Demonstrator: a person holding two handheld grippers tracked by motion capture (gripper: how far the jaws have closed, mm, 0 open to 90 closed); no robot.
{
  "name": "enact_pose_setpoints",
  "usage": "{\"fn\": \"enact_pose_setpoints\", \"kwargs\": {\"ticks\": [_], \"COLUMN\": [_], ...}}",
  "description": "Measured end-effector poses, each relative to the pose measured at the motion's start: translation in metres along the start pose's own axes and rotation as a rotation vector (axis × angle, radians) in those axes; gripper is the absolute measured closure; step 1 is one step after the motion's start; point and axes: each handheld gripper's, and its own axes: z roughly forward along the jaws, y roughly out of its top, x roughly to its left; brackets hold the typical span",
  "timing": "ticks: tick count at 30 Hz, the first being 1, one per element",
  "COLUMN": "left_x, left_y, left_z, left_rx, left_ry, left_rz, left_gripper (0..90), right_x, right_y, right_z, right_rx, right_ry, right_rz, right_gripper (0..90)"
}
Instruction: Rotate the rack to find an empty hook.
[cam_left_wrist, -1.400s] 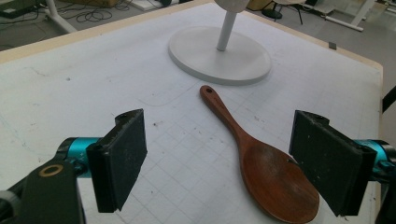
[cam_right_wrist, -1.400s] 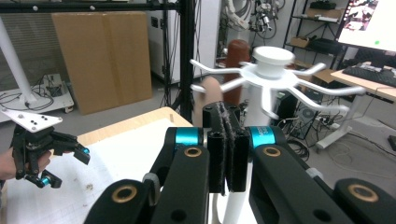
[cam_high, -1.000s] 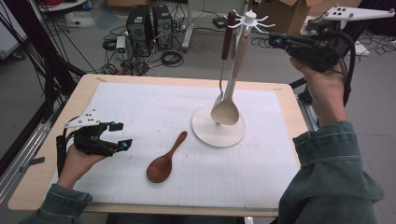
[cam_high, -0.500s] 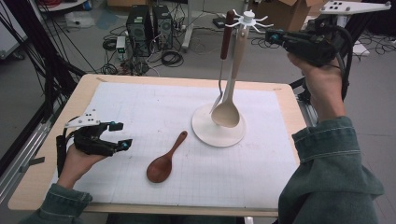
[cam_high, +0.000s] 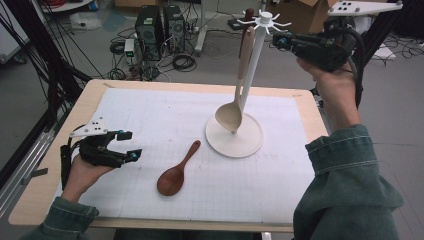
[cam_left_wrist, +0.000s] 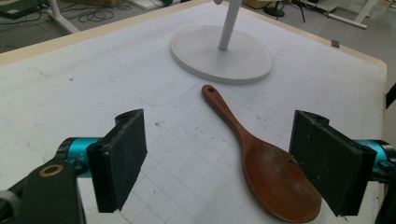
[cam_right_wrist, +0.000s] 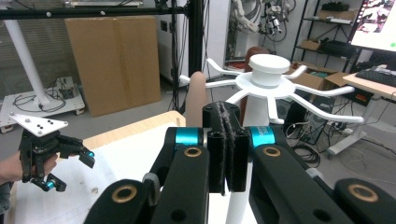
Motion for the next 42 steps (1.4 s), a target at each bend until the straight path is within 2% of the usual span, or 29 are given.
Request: {"fn": "enact_pose_setpoints", "kwargs": {"ticks": [9, 28, 34, 42], "left_x": [0.001, 0.000, 0.000, -0.001], "left_y": [0.000, 0.001, 0.001, 0.001], "left_z": [0.000, -0.002, -0.002, -0.001], "left_rx": [0.001, -0.004, -0.006, -0.003], "left_ry": [-0.001, -0.001, -0.002, -0.003], "left_rz": [0.000, 0.003, 0.004, 0.005], "left_gripper": [19.5, 19.6, 19.6, 19.6], "right_x": [0.006, 0.019, 0.020, 0.015], "right_y": [0.001, 0.005, 0.003, -0.004], "right_z": [0.010, 0.024, 0.019, 0.001], "right_rx": [0.005, 0.016, 0.013, 0.000], "right_ry": [0.009, -0.006, 0.001, -0.015], "right_rz": [-0.001, -0.022, -0.018, -0.010], "right_gripper": [89.6, 89.6, 89.6, 89.6]}}
